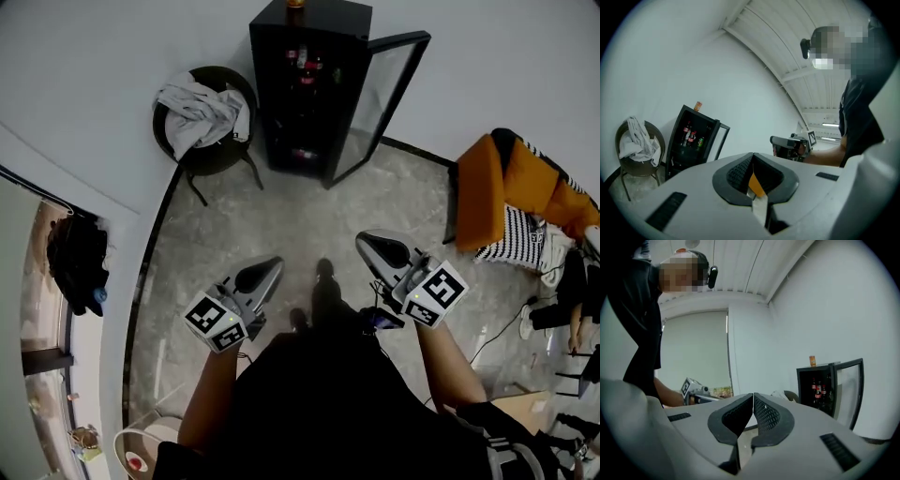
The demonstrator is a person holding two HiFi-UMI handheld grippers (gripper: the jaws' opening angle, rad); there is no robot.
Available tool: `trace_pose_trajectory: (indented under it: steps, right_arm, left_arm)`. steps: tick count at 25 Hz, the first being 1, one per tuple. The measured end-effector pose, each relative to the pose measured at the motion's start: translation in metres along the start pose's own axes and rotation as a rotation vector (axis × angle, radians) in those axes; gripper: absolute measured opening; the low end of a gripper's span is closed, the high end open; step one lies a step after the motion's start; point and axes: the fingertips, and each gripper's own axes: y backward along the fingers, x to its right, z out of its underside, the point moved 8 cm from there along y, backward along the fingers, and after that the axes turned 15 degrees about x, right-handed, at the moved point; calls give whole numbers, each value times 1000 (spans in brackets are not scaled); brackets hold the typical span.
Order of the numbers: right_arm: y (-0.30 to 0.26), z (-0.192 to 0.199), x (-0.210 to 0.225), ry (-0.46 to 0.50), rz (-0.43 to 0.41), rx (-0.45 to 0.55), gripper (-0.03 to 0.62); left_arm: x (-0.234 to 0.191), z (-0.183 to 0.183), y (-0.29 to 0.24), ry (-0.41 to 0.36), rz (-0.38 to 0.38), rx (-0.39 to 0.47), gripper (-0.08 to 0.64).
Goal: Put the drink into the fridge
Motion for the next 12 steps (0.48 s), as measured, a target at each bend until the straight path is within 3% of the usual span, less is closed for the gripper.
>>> trace_pose_trajectory:
  steps: [4,12]
  right_arm:
    - [5,-4,0,1,93,68,23]
    - [7,-8,-8,64,49,26,23]
  left_arm:
    - [6,-4,-2,-17,45,-19,11]
    - [3,6,-5,-19,70,-72,11]
